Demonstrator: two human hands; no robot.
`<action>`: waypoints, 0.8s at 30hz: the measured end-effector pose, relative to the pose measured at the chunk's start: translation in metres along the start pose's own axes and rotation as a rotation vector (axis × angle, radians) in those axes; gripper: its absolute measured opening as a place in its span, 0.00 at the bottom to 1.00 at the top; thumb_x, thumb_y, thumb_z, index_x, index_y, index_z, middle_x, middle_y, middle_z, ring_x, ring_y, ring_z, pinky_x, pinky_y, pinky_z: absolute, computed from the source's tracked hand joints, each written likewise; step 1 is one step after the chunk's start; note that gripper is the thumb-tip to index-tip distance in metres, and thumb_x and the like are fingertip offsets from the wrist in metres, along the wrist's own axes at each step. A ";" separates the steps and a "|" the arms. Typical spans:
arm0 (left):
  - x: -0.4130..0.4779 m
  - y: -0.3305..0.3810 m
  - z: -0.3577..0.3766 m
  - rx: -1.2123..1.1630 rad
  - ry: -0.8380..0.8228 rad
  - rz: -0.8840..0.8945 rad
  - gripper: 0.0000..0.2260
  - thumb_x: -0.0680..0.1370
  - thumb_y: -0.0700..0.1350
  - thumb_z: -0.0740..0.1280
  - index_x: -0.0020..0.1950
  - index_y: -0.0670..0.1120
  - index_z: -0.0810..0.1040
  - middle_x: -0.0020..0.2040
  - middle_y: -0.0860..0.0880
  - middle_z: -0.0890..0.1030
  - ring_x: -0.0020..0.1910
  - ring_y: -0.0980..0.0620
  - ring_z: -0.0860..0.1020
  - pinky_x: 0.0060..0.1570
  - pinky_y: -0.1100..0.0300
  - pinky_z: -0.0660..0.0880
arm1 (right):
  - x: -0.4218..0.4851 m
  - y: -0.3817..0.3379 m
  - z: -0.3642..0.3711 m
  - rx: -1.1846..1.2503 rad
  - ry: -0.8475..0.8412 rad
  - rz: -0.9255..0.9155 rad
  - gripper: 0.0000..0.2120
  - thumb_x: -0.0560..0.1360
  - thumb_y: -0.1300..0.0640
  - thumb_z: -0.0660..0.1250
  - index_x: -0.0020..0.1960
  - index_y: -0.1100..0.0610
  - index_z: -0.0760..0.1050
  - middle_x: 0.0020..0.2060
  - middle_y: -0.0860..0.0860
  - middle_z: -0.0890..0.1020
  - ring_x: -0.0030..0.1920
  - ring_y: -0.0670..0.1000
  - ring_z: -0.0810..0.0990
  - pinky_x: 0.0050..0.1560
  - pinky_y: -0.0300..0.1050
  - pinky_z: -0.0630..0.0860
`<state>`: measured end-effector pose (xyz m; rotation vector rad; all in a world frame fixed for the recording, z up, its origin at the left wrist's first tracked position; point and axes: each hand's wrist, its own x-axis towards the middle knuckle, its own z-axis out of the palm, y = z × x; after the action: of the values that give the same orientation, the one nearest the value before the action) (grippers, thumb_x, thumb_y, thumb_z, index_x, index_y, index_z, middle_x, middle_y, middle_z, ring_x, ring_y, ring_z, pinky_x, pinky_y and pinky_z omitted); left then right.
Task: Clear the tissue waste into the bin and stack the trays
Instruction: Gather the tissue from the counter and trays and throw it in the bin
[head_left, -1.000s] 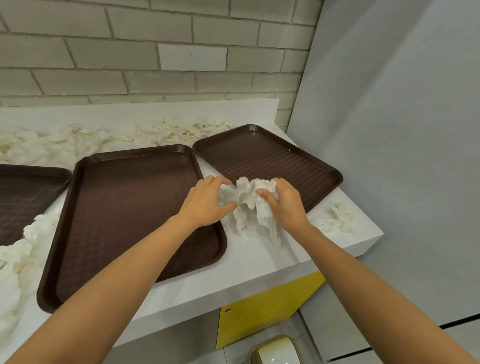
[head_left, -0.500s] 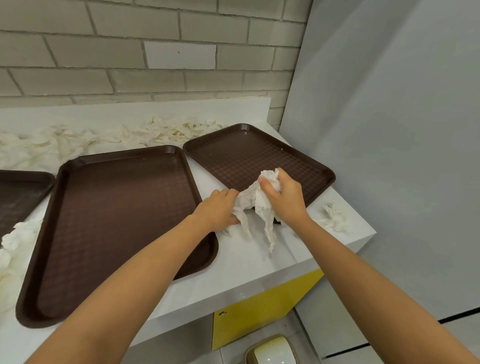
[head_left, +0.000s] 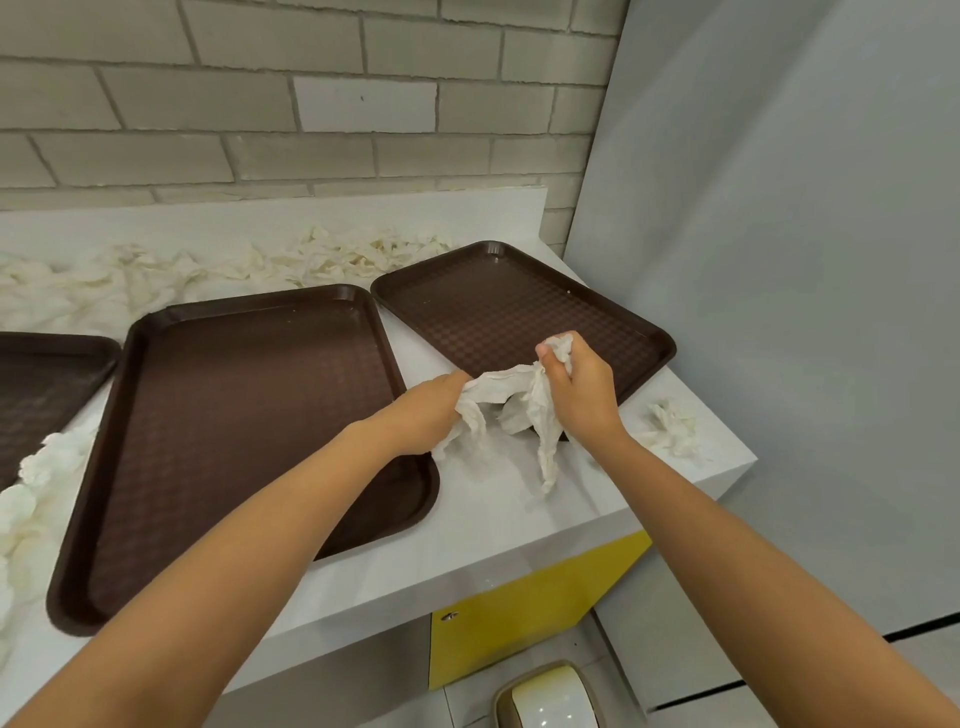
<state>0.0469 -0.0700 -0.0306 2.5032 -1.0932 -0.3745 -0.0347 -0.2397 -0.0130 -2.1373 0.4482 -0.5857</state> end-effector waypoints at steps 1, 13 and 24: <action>-0.004 0.001 -0.003 -0.048 0.004 0.009 0.07 0.81 0.42 0.57 0.58 0.43 0.67 0.46 0.47 0.74 0.40 0.52 0.71 0.36 0.62 0.66 | -0.001 0.000 0.001 -0.011 0.007 0.009 0.10 0.79 0.50 0.59 0.47 0.57 0.71 0.41 0.50 0.78 0.42 0.46 0.76 0.41 0.33 0.70; -0.028 0.025 -0.012 -0.914 0.377 -0.264 0.16 0.81 0.56 0.53 0.46 0.47 0.72 0.42 0.46 0.77 0.42 0.52 0.78 0.49 0.59 0.73 | -0.017 -0.004 0.004 0.083 -0.085 0.042 0.17 0.77 0.44 0.60 0.51 0.58 0.72 0.34 0.44 0.74 0.34 0.42 0.74 0.35 0.30 0.67; -0.049 0.042 -0.004 -1.339 0.653 -0.386 0.10 0.79 0.44 0.62 0.39 0.44 0.76 0.29 0.51 0.80 0.36 0.53 0.81 0.46 0.56 0.77 | -0.040 -0.001 -0.010 0.093 -0.099 0.028 0.19 0.78 0.46 0.60 0.31 0.53 0.66 0.26 0.47 0.71 0.28 0.43 0.68 0.32 0.33 0.65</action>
<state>-0.0108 -0.0581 -0.0037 1.3707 0.0281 -0.2210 -0.0729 -0.2252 -0.0166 -2.0576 0.3880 -0.4735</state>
